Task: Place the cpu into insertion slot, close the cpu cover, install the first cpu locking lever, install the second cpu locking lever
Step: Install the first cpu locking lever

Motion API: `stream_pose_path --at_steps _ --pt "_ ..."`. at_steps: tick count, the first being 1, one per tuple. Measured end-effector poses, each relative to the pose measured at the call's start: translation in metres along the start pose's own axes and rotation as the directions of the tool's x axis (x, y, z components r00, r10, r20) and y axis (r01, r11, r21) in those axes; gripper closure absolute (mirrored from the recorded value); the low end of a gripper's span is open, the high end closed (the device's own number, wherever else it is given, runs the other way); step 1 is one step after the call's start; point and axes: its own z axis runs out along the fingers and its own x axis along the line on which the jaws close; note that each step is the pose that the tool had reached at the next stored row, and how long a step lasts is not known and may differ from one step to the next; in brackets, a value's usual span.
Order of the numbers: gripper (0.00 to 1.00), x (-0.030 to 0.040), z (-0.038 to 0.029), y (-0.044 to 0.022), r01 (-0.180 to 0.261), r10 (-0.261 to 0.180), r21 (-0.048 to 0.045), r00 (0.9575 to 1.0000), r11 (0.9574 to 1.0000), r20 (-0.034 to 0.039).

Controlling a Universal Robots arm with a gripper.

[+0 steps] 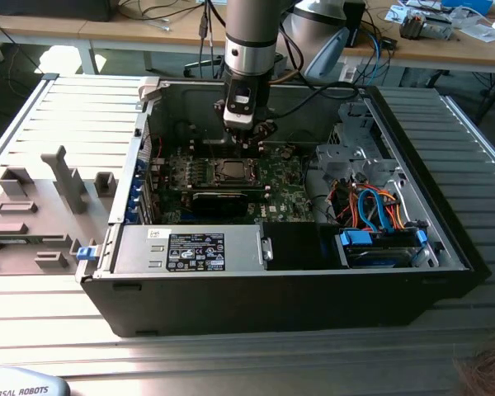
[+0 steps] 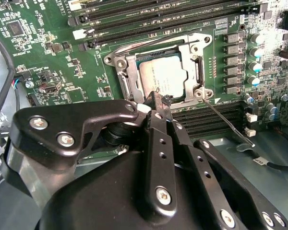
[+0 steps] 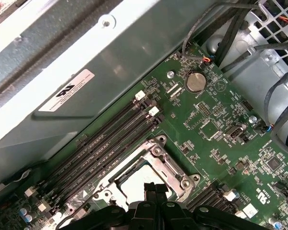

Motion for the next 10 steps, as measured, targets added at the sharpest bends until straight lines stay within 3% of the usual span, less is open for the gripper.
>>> stream_pose_path --at_steps 10 --pt "0.89 0.0 0.0 0.0 0.012 -0.012 -0.0001 0.9999 0.9999 0.0002"
